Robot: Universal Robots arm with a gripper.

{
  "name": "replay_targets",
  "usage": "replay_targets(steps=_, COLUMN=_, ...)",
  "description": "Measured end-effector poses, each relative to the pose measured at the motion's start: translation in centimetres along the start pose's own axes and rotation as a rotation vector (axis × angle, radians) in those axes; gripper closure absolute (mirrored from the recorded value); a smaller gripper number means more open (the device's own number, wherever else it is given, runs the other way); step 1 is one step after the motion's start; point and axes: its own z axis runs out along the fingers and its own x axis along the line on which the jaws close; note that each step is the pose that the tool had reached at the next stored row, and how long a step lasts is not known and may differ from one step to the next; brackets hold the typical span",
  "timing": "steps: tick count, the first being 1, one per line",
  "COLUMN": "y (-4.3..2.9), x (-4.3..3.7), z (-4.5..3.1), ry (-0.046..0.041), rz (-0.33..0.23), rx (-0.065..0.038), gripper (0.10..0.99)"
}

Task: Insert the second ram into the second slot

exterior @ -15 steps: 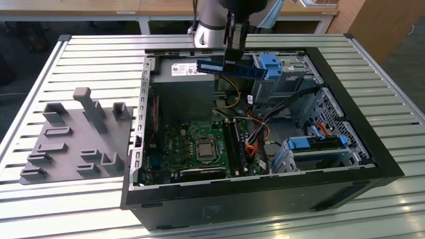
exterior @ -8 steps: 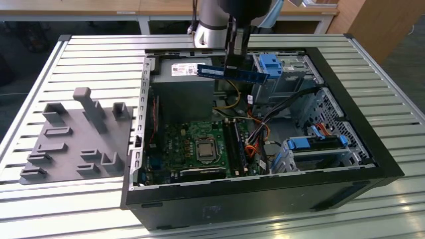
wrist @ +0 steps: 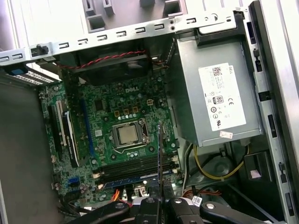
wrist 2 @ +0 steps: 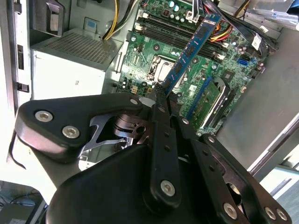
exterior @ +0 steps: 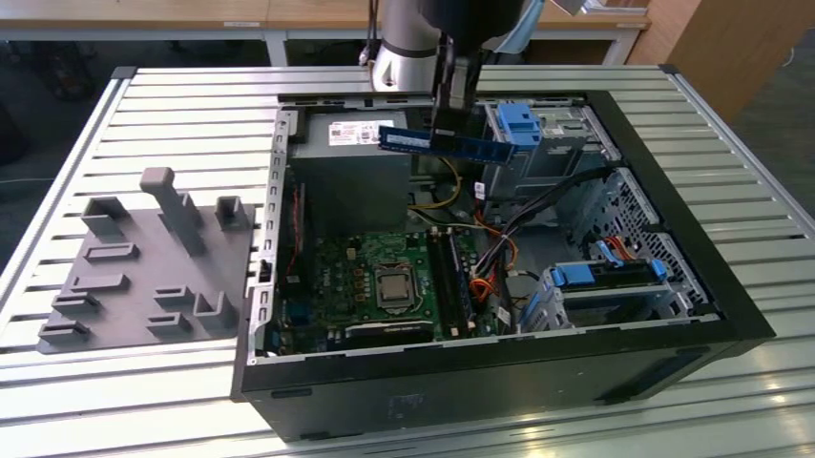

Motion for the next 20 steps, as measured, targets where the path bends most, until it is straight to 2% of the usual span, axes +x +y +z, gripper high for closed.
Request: replay_targets(steps=20, y=-0.14, x=0.62, z=-0.01, ry=0.0, rz=0.001, rx=0.0, gripper=0.949)
